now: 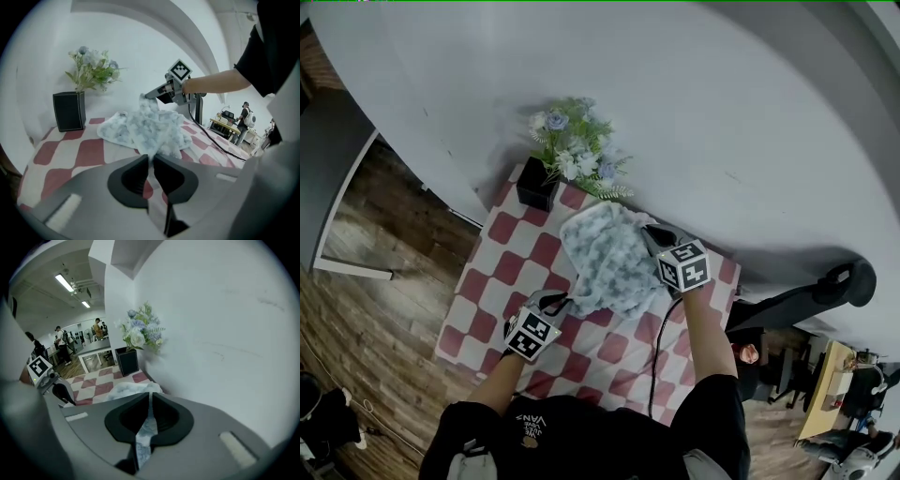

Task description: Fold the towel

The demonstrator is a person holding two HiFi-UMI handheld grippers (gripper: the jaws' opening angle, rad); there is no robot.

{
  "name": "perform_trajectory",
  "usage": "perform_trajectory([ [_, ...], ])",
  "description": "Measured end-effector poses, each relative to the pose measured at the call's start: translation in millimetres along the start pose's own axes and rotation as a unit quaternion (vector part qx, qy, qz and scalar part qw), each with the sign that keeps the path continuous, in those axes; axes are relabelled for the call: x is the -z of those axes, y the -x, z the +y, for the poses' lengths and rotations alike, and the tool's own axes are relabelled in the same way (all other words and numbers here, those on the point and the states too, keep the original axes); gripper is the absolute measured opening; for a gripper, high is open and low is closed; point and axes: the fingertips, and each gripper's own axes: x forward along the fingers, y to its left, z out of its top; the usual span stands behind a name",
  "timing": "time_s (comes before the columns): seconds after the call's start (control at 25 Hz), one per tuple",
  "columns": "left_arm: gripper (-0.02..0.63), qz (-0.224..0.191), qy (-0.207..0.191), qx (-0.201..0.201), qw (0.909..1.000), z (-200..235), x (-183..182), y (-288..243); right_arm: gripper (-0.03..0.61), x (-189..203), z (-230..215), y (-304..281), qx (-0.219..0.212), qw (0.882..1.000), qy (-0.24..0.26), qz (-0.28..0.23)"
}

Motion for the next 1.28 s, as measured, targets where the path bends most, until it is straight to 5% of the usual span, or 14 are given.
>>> perform_trajectory([
  [0.24, 0.015, -0.028, -0.033, 0.003, 0.9991, -19.2, -20.7, 19.6, 0.025, -0.8, 0.8, 86.7, 0.037, 0.994, -0.046, -0.088],
  [0.56, 0.015, -0.084, -0.108, -0.062, 0.9886, -46.0, -67.9, 81.0, 0.023, 54.8, 16.4, 213.3, 0.082, 0.975, -0.123, -0.166],
  [1.28, 0.015, -0.097, -0.135, -0.196, 0.9665, -139.6, -63.1, 164.1, 0.023, 150.8, 100.0, 318.6, 0.008, 0.957, -0.186, -0.224],
])
